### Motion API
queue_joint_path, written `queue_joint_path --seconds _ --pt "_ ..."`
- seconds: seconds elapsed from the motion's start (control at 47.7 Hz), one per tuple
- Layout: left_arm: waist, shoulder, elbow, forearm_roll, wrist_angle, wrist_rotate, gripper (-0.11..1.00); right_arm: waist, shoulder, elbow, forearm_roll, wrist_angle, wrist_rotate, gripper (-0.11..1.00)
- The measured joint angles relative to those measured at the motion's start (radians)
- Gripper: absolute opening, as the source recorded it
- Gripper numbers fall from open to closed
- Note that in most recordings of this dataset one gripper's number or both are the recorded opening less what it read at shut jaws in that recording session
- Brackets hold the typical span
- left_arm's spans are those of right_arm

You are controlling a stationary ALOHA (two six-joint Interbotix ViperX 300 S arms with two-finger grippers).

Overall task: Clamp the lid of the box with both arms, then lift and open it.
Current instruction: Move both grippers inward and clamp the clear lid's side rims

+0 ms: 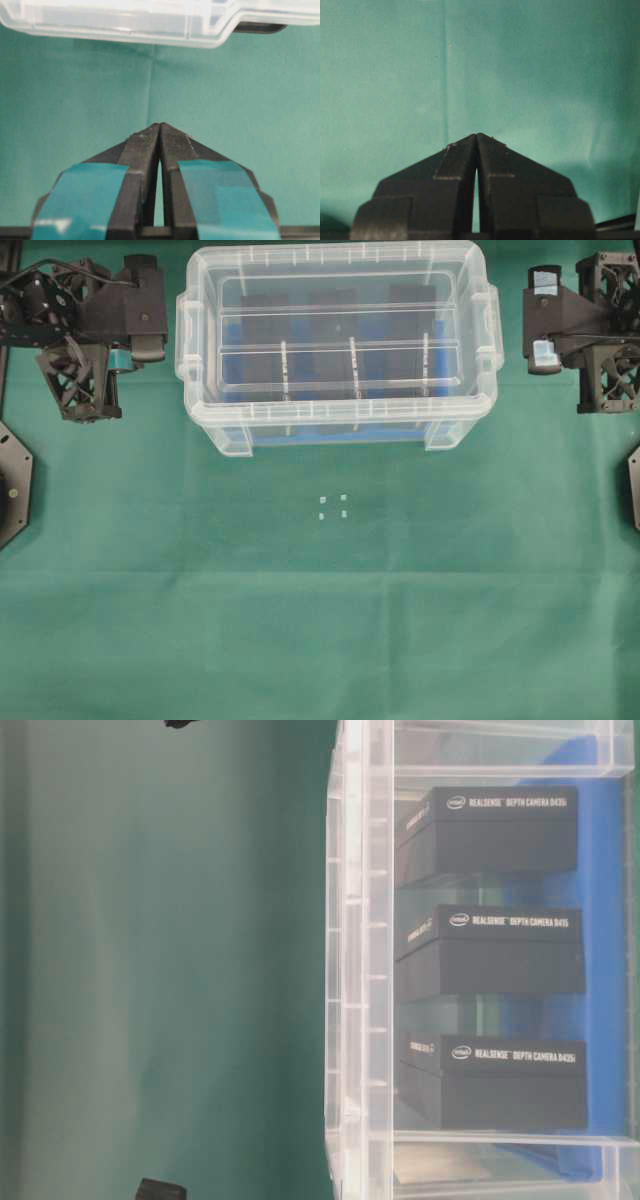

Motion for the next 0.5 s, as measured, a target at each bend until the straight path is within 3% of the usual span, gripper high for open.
queue_joint_path --seconds 0.503 --pt "0.002 0.071 -0.051 -0.003 0.003 0.008 0.01 0.000 0.051 -0.017 0.000 -0.023 -0.008 0.00"
